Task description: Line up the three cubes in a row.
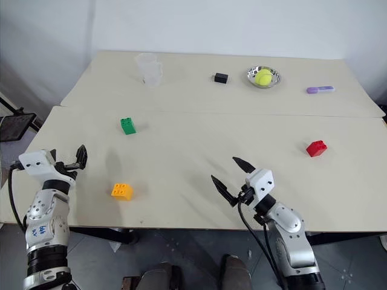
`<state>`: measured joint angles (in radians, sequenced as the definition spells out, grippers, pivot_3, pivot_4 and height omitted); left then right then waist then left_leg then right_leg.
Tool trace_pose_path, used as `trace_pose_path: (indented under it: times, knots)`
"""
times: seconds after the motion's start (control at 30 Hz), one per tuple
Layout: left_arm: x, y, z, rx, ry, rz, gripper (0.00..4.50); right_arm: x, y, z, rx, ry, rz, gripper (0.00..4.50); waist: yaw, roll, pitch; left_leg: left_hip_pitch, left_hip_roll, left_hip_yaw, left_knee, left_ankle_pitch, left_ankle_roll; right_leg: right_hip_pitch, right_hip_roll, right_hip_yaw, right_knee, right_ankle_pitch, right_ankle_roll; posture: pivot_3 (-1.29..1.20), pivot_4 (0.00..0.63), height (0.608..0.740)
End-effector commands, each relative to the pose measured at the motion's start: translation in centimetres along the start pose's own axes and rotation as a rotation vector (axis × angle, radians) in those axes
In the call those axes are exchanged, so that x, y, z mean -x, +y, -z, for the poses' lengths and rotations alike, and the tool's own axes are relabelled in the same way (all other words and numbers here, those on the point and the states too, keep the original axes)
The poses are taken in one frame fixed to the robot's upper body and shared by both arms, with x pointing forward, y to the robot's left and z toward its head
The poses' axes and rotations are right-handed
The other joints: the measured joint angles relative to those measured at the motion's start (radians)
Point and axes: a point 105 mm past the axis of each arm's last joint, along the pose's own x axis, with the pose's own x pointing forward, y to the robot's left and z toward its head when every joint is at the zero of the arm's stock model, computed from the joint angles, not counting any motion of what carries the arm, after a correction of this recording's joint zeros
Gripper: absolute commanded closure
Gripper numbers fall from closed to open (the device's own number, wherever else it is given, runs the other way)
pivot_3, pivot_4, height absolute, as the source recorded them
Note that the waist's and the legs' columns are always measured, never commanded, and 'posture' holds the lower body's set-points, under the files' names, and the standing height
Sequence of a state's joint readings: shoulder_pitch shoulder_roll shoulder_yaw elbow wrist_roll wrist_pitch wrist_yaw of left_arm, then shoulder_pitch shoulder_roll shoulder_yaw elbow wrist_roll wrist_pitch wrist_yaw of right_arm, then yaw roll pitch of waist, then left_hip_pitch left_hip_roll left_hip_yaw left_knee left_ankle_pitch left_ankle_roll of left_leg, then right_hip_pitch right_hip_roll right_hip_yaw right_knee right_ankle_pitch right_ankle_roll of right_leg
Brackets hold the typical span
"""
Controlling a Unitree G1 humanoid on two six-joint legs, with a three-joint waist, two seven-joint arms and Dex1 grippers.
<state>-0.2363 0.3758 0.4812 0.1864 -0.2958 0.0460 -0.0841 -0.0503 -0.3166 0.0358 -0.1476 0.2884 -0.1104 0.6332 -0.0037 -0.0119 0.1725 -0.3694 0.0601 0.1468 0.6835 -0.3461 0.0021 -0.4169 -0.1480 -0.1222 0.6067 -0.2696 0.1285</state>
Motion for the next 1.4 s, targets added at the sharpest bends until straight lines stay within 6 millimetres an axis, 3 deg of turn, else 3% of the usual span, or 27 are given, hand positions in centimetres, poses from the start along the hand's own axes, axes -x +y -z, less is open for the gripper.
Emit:
trace_pose_path:
  times: [0.03,0.13,0.23,0.27,0.37,0.43,0.5,0.67,0.77,1.03,1.17,1.4]
  knots:
    - [-0.2,0.1,-2.6,0.005,-0.094,0.003,0.05,-0.1,-0.1,-1.1,0.019,-0.046,-0.014,0.0,0.0,0.0,0.0,0.0,0.0,0.0,0.0,0.0,0.0,0.0,0.0,0.0,0.0,0.0,0.0,0.0,0.15,0.74]
    - [0.0,-1.8,-4.7,0.067,-0.182,0.174,0.05,0.4,-0.7,-1.9,0.03,-0.06,0.002,0.0,0.001,0.0,0.0,0.0,0.0,0.0,0.0,0.0,0.0,0.0,0.0,0.0,0.0,0.0,0.0,0.0,0.15,0.74]
    - [1.6,-8.4,-7.3,0.043,-0.172,0.72,0.05,3.6,-3.9,-4.6,0.104,-0.056,0.111,0.0,0.009,0.0,0.0,-0.001,0.0,0.0,0.0,0.0,0.0,0.0,0.0,-0.001,0.0,0.0,0.0,0.0,0.15,0.74]
    - [2.3,-9.6,-7.7,0.052,-0.141,0.838,0.05,4.8,-4.8,-5.1,0.129,-0.041,0.155,0.0,0.013,0.0,0.0,-0.002,0.0,-0.001,0.001,0.0,0.0,-0.001,0.0,-0.001,0.0,0.0,0.0,0.0,0.15,0.74]
    - [4.0,-11.1,-8.0,0.008,-0.062,1.072,0.05,8.5,-7.4,-5.9,0.175,0.02,0.298,0.0,0.014,0.001,0.0,0.0,0.0,0.001,0.001,-0.002,0.0,0.0,0.0,-0.001,-0.001,0.0,0.0,0.0,0.15,0.74]
    - [5.8,-12.2,-7.3,-0.121,0.024,1.289,0.05,12.8,-9.8,-6.1,0.2,0.09,0.465,0.0,0.012,0.002,0.0,0.0,0.001,0.002,0.0,-0.002,-0.001,-0.001,0.001,-0.001,0.0,-0.001,-0.001,0.0,0.15,0.74]
    - [6.4,-12.7,-6.9,-0.159,0.056,1.383,0.05,15.8,-11.1,-5.7,0.184,0.135,0.575,0.0,0.006,0.003,0.0,0.0,0.002,0.003,0.0,-0.003,-0.002,-0.001,0.003,-0.001,-0.001,-0.001,-0.002,0.0,0.15,0.74]
    - [6.9,-14.5,-6.8,-0.147,0.029,1.468,0.05,19.0,-12.8,-2.5,0.142,0.312,0.619,0.0,-0.008,0.003,0.0,0.002,0.003,0.005,0.0,-0.002,-0.002,0.0,0.004,0.002,-0.003,-0.002,-0.003,0.0,0.15,0.74]
    - [7.0,-15.1,-6.9,-0.127,0.008,1.481,0.05,18.5,-13.9,-2.0,0.138,0.341,0.605,0.0,-0.021,0.004,0.0,0.003,0.003,0.007,0.0,-0.002,-0.001,0.0,0.004,0.004,-0.002,-0.002,-0.003,0.0,0.15,0.74]
    - [7.6,-16.1,-6.6,-0.136,-0.012,1.502,0.05,12.4,-20.4,-2.6,-0.015,0.369,0.568,0.0,-0.027,0.005,0.001,0.006,0.003,0.009,0.0,-0.001,-0.001,-0.001,0.004,0.008,0.002,-0.002,-0.003,0.0,0.15,0.74]
    - [7.8,-16.6,-6.4,-0.143,-0.018,1.505,0.05,9.9,-22.2,-2.1,-0.052,0.397,0.522,0.0,-0.021,0.005,0.001,0.004,0.003,0.009,0.001,-0.001,-0.001,-0.001,0.004,0.006,0.0,-0.002,-0.003,0.0,0.15,0.74]
    - [8.0,-16.8,-6.3,-0.154,-0.025,1.494,0.05,8.8,-24.7,-0.4,-0.038,0.496,0.566,0.0,-0.025,0.006,0.001,0.001,0.003,0.009,0.001,-0.001,-0.001,-0.003,0.004,0.005,-0.001,-0.002,-0.003,0.0,0.15,0.74]
